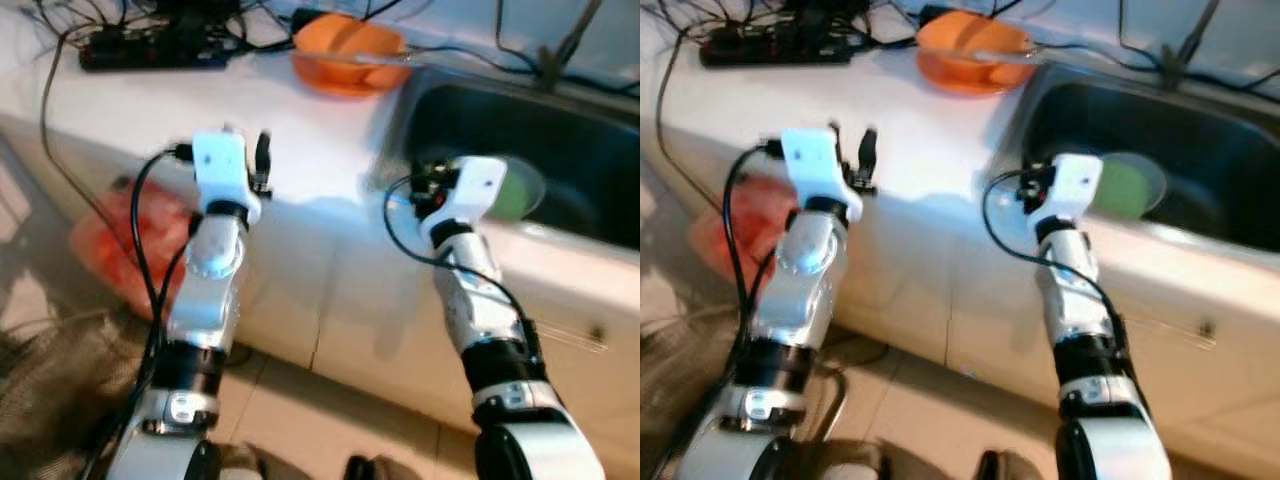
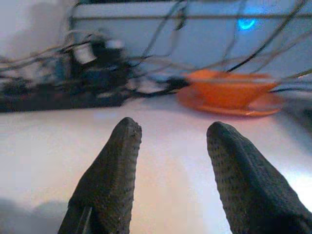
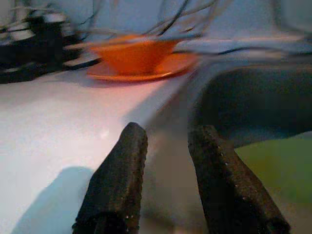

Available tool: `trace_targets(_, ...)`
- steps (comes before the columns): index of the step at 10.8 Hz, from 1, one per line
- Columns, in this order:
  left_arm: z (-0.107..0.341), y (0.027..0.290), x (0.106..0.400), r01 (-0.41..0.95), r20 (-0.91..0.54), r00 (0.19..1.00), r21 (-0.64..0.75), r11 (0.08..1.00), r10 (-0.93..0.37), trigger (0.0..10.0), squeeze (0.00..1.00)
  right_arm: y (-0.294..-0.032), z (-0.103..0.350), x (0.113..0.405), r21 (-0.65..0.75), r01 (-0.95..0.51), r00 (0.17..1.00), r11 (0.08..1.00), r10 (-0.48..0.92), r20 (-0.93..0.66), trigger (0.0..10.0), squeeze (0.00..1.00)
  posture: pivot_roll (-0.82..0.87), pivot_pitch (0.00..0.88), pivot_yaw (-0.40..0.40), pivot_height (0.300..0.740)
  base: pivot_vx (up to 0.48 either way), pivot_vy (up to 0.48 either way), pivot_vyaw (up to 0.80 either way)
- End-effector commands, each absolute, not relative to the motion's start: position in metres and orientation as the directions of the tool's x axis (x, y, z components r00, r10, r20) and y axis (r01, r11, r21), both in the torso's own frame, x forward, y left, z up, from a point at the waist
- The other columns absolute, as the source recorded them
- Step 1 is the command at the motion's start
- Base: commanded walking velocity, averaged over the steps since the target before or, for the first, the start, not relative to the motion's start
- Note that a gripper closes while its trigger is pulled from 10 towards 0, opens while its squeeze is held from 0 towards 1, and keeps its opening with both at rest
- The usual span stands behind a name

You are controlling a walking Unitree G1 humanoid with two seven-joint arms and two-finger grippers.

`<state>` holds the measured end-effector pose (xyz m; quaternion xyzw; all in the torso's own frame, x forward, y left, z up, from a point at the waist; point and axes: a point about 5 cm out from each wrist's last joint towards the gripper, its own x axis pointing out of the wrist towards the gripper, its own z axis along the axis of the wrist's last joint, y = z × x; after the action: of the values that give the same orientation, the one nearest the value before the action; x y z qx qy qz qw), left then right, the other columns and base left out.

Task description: Kitchen organization

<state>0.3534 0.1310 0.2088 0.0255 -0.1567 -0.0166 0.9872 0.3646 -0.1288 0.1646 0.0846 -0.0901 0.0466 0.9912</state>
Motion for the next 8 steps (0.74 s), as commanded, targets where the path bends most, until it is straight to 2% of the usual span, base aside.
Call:
trace_targets(1,0.2062,0.1309,0.3527,0.027,0.293,0.955,0.060,0.998,-0.044,10.0,0.00,-0.1302,0.1674,0.3650,0.161,-0.100,0.980,0.982,0.069,0.188,10.0,0.00,0.07,0.143,-0.035,0.740,0.000,0.000,0.00)
trace_targets(2,0.2058,0.1313,0.3527,0.025,0.290,0.956,0.055,0.998,-0.040,10.0,0.00,-0.1301,0.1669,0.3651,0.165,-0.101,0.981,0.981,0.071,0.182,10.0,0.00,0.07,0.145,-0.033,0.740,0.266,0.000,-0.64)
trace_targets(8,0.2045,0.1327,0.3524,0.024,0.279,0.960,0.049,0.998,-0.037,10.0,0.00,-0.1301,0.1631,0.3640,0.156,-0.085,0.984,0.984,0.058,0.170,10.0,0.00,0.07,0.149,-0.033,0.740,0.426,0.000,0.00)
